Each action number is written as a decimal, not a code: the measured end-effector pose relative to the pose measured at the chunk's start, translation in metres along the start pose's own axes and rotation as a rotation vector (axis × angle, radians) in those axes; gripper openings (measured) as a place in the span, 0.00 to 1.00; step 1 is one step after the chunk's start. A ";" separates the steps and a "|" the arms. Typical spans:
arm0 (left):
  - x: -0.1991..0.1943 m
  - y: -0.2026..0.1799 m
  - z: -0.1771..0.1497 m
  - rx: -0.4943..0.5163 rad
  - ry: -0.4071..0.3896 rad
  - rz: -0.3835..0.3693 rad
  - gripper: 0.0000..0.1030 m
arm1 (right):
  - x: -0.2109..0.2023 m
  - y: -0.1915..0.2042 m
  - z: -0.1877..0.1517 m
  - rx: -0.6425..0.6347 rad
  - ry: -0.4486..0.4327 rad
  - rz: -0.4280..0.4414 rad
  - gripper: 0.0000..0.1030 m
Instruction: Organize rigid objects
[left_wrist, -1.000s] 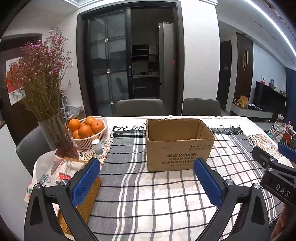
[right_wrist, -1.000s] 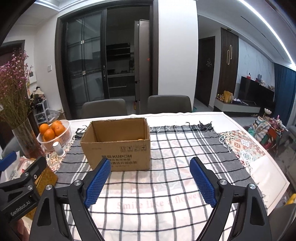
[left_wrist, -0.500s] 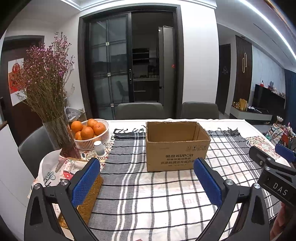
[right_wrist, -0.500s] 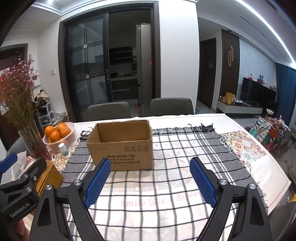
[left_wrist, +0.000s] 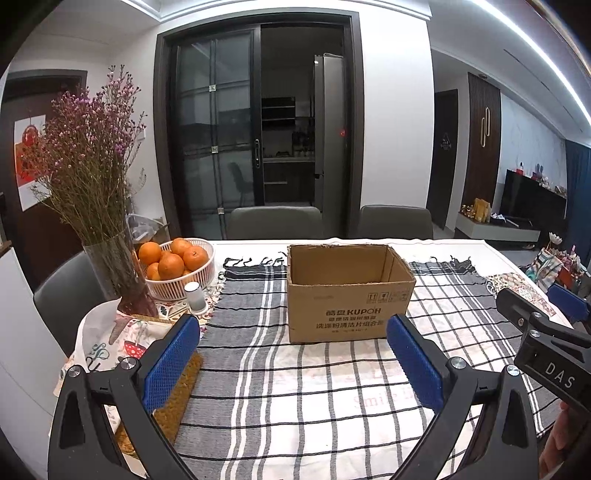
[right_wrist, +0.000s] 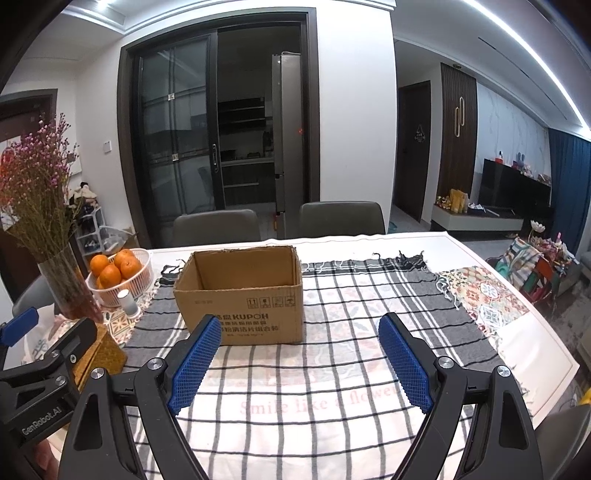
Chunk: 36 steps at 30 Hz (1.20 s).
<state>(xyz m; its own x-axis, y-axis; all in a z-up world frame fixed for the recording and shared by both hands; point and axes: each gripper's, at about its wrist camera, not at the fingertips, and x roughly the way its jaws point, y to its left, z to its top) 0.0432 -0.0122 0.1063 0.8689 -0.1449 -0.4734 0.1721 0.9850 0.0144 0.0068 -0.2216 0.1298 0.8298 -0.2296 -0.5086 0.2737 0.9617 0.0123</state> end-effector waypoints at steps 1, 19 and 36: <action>0.000 0.000 0.000 0.000 -0.001 0.002 1.00 | 0.000 0.000 0.000 0.000 -0.001 0.002 0.85; -0.007 0.001 0.000 0.003 -0.015 0.008 1.00 | 0.000 0.000 -0.001 0.004 0.002 0.014 0.85; -0.009 0.000 0.000 0.003 -0.019 0.018 1.00 | 0.000 0.000 -0.001 0.005 0.003 0.016 0.85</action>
<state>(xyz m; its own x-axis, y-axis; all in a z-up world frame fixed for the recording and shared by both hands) 0.0355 -0.0113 0.1103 0.8806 -0.1292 -0.4560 0.1578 0.9871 0.0252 0.0061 -0.2212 0.1291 0.8325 -0.2140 -0.5111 0.2629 0.9645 0.0245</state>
